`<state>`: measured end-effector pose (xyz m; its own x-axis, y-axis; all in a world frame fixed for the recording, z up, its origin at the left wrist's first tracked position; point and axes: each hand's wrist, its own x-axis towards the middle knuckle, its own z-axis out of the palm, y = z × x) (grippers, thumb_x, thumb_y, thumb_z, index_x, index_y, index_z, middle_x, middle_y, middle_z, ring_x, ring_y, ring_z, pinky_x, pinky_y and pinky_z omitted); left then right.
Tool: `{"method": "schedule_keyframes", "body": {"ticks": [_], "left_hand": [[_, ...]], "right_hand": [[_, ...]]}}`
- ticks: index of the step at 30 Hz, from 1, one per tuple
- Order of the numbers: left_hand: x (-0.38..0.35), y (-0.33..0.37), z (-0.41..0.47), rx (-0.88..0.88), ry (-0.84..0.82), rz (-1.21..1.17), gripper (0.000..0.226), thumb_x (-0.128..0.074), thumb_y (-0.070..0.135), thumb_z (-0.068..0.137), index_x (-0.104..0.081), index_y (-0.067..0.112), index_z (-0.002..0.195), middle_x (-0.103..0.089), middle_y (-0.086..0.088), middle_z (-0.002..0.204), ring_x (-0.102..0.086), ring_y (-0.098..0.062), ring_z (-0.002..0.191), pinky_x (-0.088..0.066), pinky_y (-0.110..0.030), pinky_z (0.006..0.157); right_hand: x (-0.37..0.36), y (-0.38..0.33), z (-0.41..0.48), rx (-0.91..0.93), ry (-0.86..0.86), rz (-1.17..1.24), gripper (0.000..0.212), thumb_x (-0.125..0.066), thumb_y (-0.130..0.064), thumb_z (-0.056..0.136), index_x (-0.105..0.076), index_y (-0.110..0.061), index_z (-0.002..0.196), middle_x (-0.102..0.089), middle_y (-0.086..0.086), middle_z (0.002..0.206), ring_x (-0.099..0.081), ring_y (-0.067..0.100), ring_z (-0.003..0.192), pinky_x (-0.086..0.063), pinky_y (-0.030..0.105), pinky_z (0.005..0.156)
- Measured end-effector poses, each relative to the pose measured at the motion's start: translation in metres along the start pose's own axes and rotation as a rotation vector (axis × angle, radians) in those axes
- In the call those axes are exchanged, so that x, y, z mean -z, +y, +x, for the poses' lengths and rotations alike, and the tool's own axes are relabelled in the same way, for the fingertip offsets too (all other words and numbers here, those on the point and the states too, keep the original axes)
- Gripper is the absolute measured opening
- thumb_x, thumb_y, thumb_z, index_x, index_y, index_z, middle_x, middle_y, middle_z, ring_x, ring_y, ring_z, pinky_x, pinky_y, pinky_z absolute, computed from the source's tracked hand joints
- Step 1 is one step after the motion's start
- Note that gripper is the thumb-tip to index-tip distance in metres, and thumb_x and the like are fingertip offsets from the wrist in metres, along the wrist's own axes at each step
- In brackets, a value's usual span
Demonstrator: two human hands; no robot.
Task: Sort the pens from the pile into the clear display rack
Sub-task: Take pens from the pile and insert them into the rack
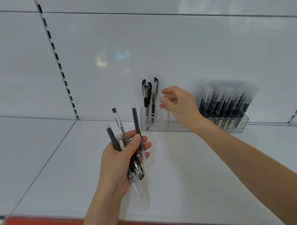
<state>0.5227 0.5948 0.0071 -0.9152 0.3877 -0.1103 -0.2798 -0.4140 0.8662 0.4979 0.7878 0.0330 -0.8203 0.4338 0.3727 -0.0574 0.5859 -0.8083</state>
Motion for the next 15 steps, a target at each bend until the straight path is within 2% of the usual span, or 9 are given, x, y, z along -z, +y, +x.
{"method": "schedule_keyframes", "body": {"ticks": [3, 7, 8, 10, 11, 13, 15], "left_hand": [[-0.005, -0.002, 0.001, 0.010, 0.000, 0.010, 0.006, -0.058, 0.003, 0.086, -0.062, 0.007, 0.089, -0.072, -0.006, 0.070, -0.070, -0.015, 0.062, -0.057, -0.025, 0.055], [-0.007, -0.002, 0.000, 0.014, -0.004, 0.028, 0.007, -0.059, 0.004, 0.086, -0.062, 0.008, 0.091, -0.072, -0.007, 0.072, -0.070, -0.016, 0.064, -0.057, -0.025, 0.054], [-0.007, -0.001, 0.000, 0.011, 0.000, 0.032, 0.007, -0.059, 0.004, 0.086, -0.062, 0.008, 0.091, -0.072, -0.007, 0.072, -0.070, -0.016, 0.064, -0.057, -0.025, 0.055], [-0.005, 0.001, -0.001, 0.002, 0.009, 0.036, 0.008, -0.058, 0.004, 0.086, -0.062, 0.007, 0.092, -0.072, -0.007, 0.073, -0.070, -0.015, 0.064, -0.057, -0.025, 0.055], [-0.003, 0.001, -0.001, -0.003, 0.014, 0.036, 0.008, -0.058, 0.004, 0.086, -0.062, 0.007, 0.092, -0.072, -0.007, 0.073, -0.070, -0.015, 0.064, -0.057, -0.025, 0.055], [-0.001, 0.003, -0.001, -0.012, 0.018, 0.034, 0.008, -0.058, 0.004, 0.086, -0.062, 0.007, 0.092, -0.072, -0.007, 0.071, -0.070, -0.016, 0.064, -0.057, -0.025, 0.055], [-0.001, 0.002, -0.001, -0.016, 0.015, 0.039, 0.007, -0.058, 0.004, 0.086, -0.062, 0.007, 0.092, -0.072, -0.006, 0.072, -0.071, -0.016, 0.064, -0.058, -0.025, 0.056]], "right_hand": [[0.005, 0.000, -0.002, 0.002, -0.020, -0.010, 0.016, -0.055, -0.012, 0.090, -0.058, -0.005, 0.104, -0.063, 0.005, 0.086, -0.063, 0.009, 0.069, -0.051, 0.019, 0.071], [-0.002, -0.002, 0.013, -0.005, -0.013, -0.045, 0.018, -0.058, -0.014, 0.088, -0.059, -0.005, 0.103, -0.065, 0.011, 0.091, -0.062, 0.017, 0.078, -0.050, 0.023, 0.076], [-0.006, -0.003, 0.017, -0.001, -0.029, -0.069, 0.018, -0.059, -0.014, 0.087, -0.059, -0.005, 0.102, -0.065, 0.010, 0.092, -0.061, 0.018, 0.081, -0.048, 0.018, 0.075], [-0.014, -0.003, 0.022, 0.007, -0.062, -0.107, 0.011, -0.061, -0.012, 0.085, -0.059, -0.007, 0.095, -0.064, 0.009, 0.089, -0.058, 0.016, 0.079, -0.041, 0.003, 0.065], [-0.018, -0.003, 0.023, 0.011, -0.067, -0.110, 0.008, -0.061, -0.011, 0.085, -0.059, -0.008, 0.092, -0.064, 0.010, 0.087, -0.056, 0.015, 0.077, -0.039, 0.001, 0.062], [-0.018, -0.004, 0.023, 0.035, -0.031, -0.104, 0.008, -0.061, -0.011, 0.085, -0.060, -0.006, 0.091, -0.061, 0.006, 0.082, -0.055, 0.014, 0.076, -0.038, 0.000, 0.061], [-0.006, -0.010, 0.021, 0.078, 0.049, -0.066, 0.008, -0.060, -0.013, 0.086, -0.059, -0.007, 0.092, -0.058, -0.003, 0.079, -0.055, 0.012, 0.077, -0.041, 0.002, 0.067]]}}
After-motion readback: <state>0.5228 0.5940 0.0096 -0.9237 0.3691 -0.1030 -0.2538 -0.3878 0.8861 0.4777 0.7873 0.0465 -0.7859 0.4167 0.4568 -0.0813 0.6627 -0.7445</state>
